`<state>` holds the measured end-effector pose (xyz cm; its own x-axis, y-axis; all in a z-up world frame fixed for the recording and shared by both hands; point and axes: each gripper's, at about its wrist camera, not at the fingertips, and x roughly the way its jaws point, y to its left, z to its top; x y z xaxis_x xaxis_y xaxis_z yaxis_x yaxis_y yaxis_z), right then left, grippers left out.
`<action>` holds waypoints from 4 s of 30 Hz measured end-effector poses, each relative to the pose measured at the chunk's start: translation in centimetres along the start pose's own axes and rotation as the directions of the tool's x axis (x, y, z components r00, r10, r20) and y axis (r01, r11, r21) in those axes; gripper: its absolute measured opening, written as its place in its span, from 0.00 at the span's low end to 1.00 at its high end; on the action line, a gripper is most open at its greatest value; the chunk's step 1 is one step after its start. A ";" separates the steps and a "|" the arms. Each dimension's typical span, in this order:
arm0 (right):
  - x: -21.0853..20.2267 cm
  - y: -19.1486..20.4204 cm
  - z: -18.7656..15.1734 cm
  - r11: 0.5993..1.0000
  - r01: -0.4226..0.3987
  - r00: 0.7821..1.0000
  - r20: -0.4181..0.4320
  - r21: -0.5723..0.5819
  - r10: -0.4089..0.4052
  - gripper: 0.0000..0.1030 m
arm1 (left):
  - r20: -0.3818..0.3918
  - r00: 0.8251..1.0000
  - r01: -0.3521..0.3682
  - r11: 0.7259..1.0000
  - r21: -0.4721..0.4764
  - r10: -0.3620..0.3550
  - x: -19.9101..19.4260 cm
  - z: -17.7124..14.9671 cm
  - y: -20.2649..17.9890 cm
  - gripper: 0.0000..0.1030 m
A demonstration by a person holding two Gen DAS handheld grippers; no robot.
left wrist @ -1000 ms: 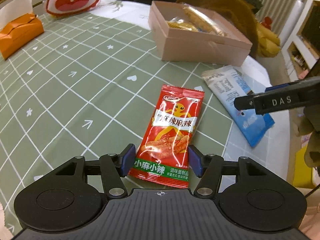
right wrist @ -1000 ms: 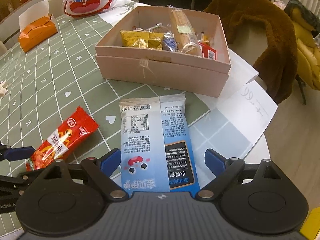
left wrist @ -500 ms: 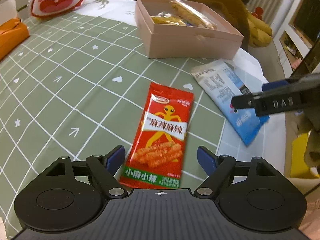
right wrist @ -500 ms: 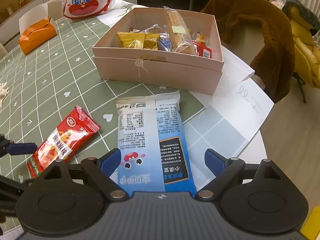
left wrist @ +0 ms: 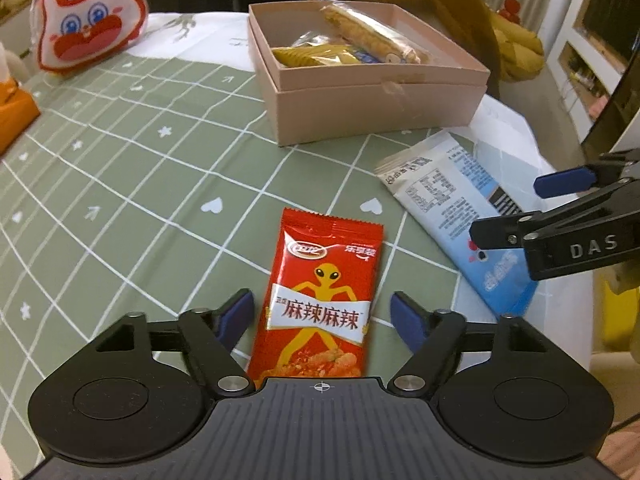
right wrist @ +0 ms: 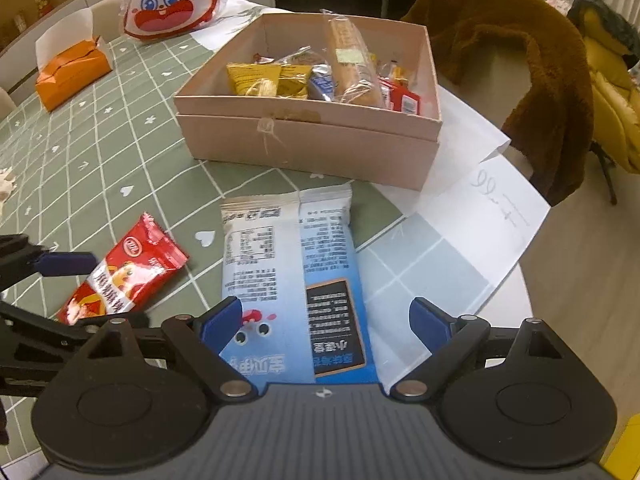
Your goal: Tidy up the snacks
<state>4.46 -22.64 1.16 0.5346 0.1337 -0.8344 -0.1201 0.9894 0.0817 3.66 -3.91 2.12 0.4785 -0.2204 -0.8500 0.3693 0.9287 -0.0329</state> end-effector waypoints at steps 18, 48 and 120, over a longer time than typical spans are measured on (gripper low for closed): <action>2.1 4.6 1.0 0.985 0.007 1.000 -0.015 -0.175 -0.010 0.89 | 0.011 0.999 -0.040 0.992 -0.116 0.042 -2.5 -3.0 1.6 0.54; -3.2 2.3 -0.9 0.994 -0.076 0.994 0.074 -0.074 0.082 0.78 | 0.079 0.995 -0.049 0.986 -0.160 0.062 -2.9 -2.5 -0.2 0.48; 2.8 7.3 -3.9 0.971 0.142 0.941 0.278 0.194 -0.194 1.00 | 0.349 0.923 -0.129 0.985 -0.114 0.161 0.3 -3.5 3.1 0.53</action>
<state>1.76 -15.25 -2.67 0.7586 -0.0501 -0.6496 0.1222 0.9903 0.0662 2.18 -0.03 -0.04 0.7793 -0.1578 -0.6065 0.2115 0.9772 0.0175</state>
